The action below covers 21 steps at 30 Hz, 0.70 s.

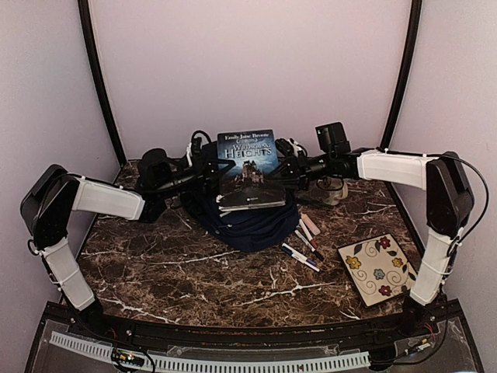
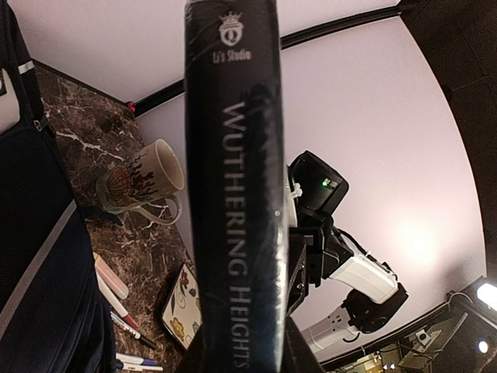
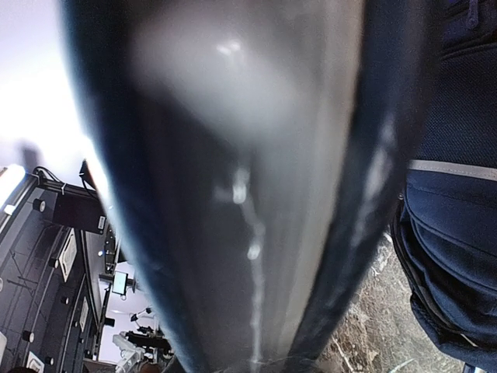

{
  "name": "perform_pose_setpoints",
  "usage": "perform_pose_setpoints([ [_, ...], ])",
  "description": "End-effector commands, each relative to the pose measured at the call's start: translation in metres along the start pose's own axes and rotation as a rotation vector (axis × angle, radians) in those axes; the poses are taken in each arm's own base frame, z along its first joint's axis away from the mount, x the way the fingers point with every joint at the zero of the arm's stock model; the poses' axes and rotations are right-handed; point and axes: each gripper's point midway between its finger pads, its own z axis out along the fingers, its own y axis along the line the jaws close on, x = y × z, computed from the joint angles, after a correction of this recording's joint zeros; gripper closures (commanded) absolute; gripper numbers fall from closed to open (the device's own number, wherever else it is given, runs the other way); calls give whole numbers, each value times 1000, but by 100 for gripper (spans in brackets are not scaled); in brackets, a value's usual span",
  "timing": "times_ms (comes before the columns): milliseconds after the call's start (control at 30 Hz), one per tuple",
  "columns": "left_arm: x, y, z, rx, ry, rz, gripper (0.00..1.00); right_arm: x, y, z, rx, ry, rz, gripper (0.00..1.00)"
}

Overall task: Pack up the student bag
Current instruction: Pass from the right arm to the left

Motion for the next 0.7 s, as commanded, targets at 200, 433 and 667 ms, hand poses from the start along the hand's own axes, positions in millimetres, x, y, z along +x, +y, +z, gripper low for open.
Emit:
perform_pose_setpoints([
  [200,-33,-90,-19,240,-246,185,100,5,28,-6,-36,-22,-122,93],
  [433,-37,-88,-24,219,-294,187,100,3,22,3,20,-69,-443,26],
  [667,-32,-85,-23,226,-286,164,100,5,34,6,-27,-65,-373,27],
])
